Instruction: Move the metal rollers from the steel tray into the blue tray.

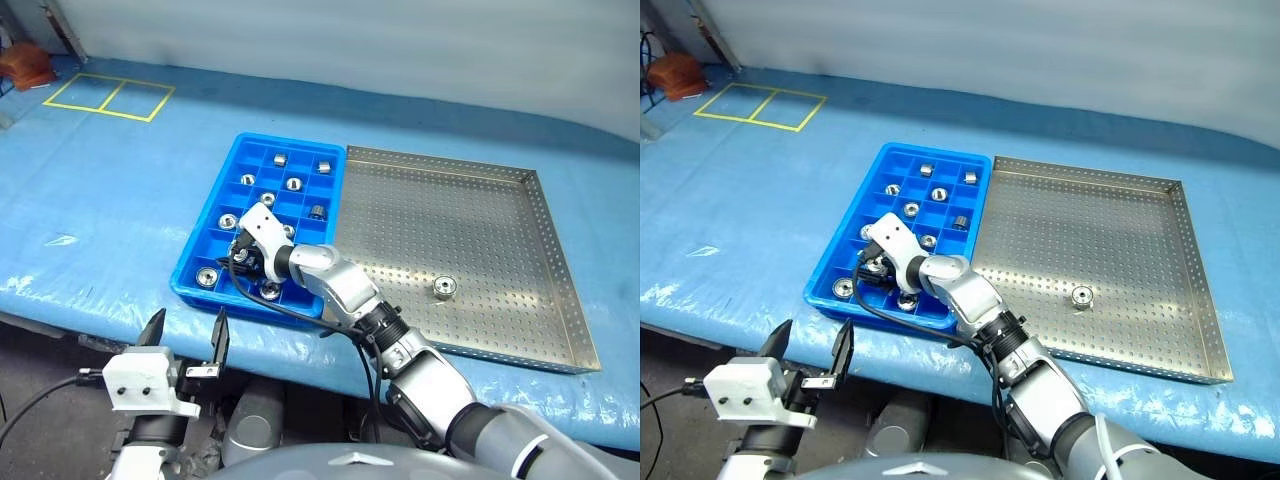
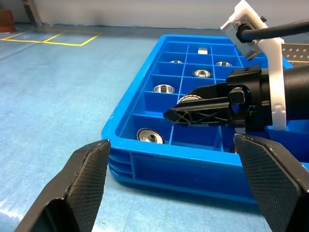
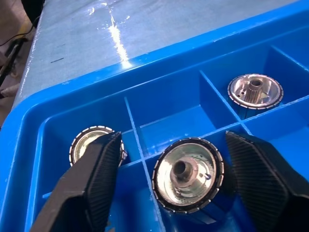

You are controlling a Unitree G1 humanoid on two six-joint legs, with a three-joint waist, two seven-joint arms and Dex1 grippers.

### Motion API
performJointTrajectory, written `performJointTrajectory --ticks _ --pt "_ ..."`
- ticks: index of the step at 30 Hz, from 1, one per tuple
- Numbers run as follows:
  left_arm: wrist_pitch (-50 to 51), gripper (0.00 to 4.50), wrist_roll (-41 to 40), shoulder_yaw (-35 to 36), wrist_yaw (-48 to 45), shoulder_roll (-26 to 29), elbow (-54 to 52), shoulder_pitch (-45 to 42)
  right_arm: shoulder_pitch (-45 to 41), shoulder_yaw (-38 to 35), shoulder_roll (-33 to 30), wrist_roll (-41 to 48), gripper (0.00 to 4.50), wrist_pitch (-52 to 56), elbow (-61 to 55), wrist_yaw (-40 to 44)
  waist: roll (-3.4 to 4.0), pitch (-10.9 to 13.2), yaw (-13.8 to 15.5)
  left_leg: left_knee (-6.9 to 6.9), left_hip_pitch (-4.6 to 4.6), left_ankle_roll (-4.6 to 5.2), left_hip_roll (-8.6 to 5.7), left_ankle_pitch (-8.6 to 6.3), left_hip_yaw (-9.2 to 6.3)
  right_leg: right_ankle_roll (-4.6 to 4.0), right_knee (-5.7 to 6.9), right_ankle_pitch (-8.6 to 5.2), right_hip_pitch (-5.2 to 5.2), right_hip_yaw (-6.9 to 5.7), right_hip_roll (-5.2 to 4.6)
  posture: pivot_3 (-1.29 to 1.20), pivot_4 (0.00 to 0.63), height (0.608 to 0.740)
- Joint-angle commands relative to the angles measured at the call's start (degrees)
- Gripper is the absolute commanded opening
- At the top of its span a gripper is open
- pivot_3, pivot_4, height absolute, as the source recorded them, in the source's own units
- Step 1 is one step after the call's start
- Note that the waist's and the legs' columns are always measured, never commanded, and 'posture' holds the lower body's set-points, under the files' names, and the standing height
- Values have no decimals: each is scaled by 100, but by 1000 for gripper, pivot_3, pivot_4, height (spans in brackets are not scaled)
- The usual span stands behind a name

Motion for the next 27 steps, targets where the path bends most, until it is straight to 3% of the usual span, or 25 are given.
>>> performJointTrajectory --ticks 1,8,21,27 --pt "123 4500 -110 33 -162 164 -200 -244 -129 -320 322 129 4477 157 -494 -215 7 5 -13 4 0 0 0 0 -1 0 0 0 -3 -1 0 443 150 740" --pt "806 4500 -585 210 -636 628 83 -1365 237 -959 -179 379 4477 878 -2151 -590 10 5 -261 15 -9 -3 -2 -1 1 1 -9 1 4 -3 -4 219 150 740" --pt "1645 4500 -1265 216 -1524 1230 824 -3137 1630 -2114 -1132 158 4477 1990 -4141 -1759 16 -4 -1552 11 -2 -3 1 0 3 21 19 17 17 5 -1 -74 150 740" --pt "1746 4500 -1391 207 -1776 1345 1026 -3481 2291 -2262 -1227 179 4477 2275 -4609 -1980 18 -6 -1940 18 1 -2 0 1 7 49 24 33 20 22 3 -138 150 740"
